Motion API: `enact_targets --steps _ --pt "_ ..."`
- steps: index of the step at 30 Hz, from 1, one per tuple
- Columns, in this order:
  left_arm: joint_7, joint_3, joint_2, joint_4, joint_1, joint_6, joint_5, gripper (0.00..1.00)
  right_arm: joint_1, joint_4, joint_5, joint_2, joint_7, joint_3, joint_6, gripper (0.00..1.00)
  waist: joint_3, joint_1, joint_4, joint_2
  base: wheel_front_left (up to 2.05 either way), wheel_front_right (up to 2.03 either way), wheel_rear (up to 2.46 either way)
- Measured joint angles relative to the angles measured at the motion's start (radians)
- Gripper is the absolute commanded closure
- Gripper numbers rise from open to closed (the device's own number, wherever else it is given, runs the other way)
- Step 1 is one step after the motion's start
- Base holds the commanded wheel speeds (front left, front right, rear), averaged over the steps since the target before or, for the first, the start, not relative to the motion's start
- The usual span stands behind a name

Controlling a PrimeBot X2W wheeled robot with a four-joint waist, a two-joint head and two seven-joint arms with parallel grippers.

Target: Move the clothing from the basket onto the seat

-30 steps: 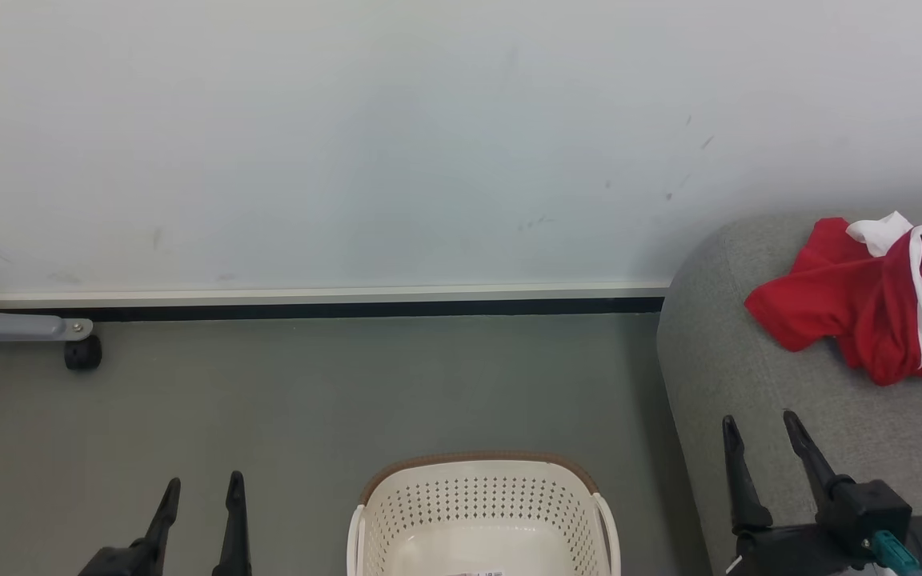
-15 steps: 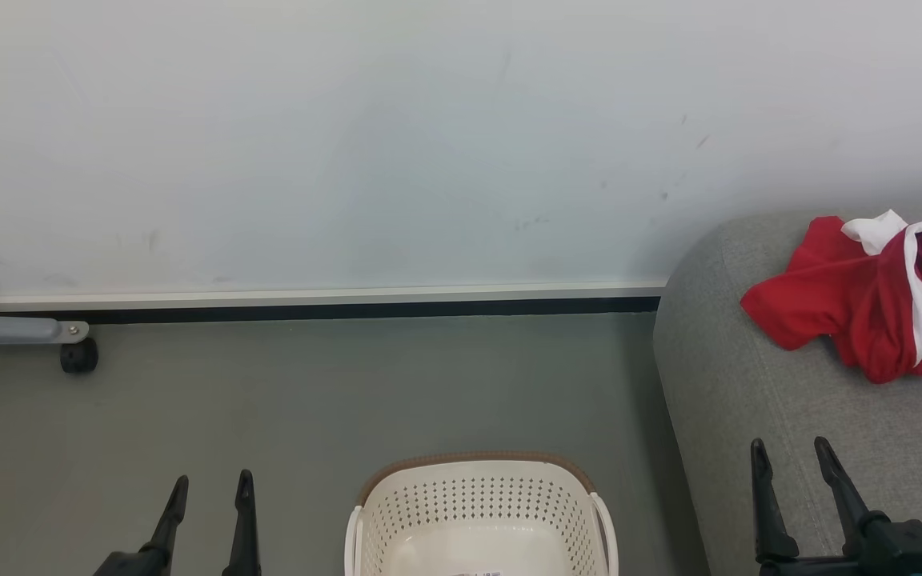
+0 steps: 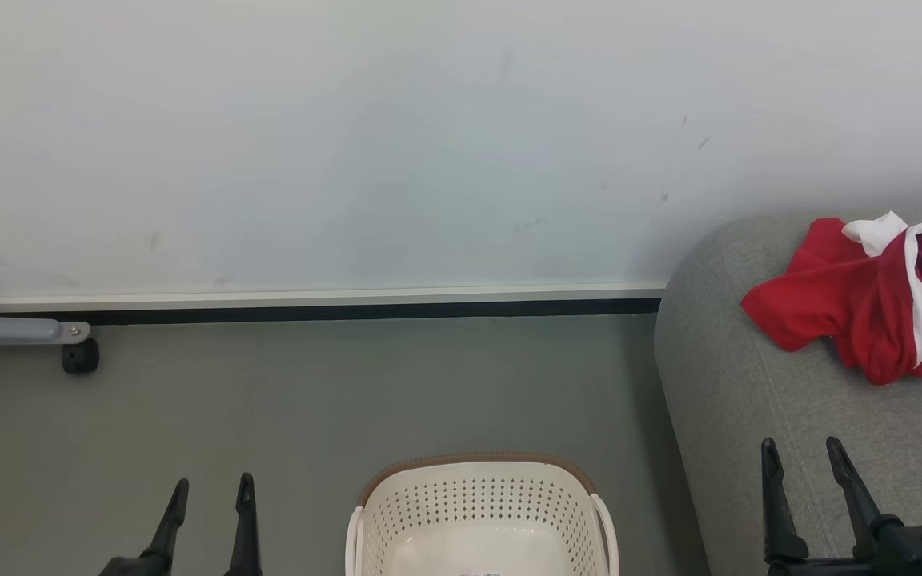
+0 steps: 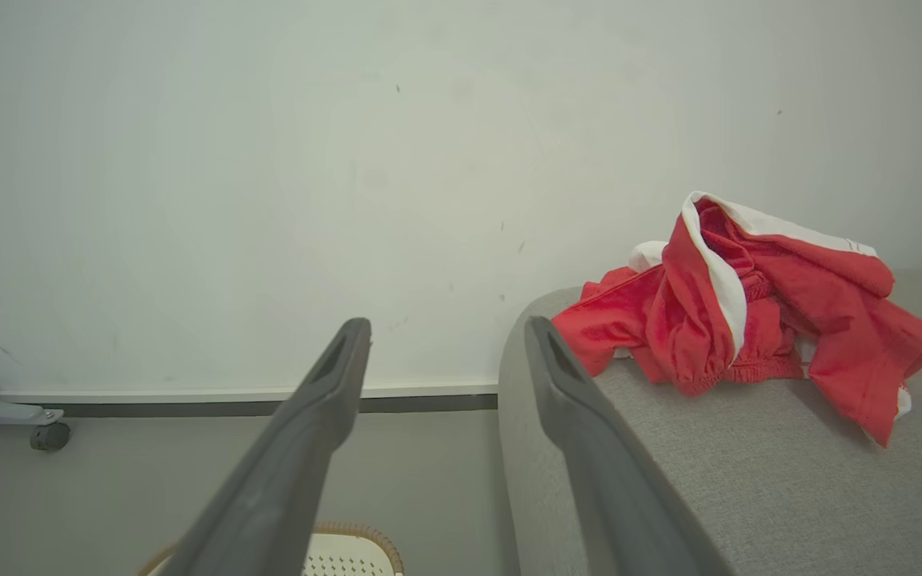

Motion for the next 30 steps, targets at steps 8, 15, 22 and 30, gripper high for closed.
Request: enact_targets --steps 8,15,22,30 --pt "0.000 0.004 -0.001 -0.005 0.001 0.000 0.002 0.00 0.003 -0.020 -0.003 0.002 0.000 -0.002 -0.005 0.00 0.003 0.0000 0.000 0.0000 0.00 0.00 0.00" --pt "0.000 0.005 -0.001 -0.009 0.001 0.000 0.026 0.00 0.003 -0.026 -0.003 0.002 0.000 -0.009 -0.005 0.00 0.006 0.0000 0.000 0.0000 0.00 0.00 0.00" --pt "0.002 -0.005 -0.018 0.046 0.025 -0.001 0.026 1.00 0.026 0.034 -0.002 0.020 0.003 0.000 -0.005 1.00 0.007 0.0000 0.000 0.0000 0.00 0.00 0.00" --pt "0.030 0.016 -0.026 0.056 0.024 -0.017 -0.043 1.00 0.026 0.049 0.064 0.028 0.026 -0.019 0.007 1.00 0.010 0.0000 -0.004 0.0000 0.00 0.00 0.00"
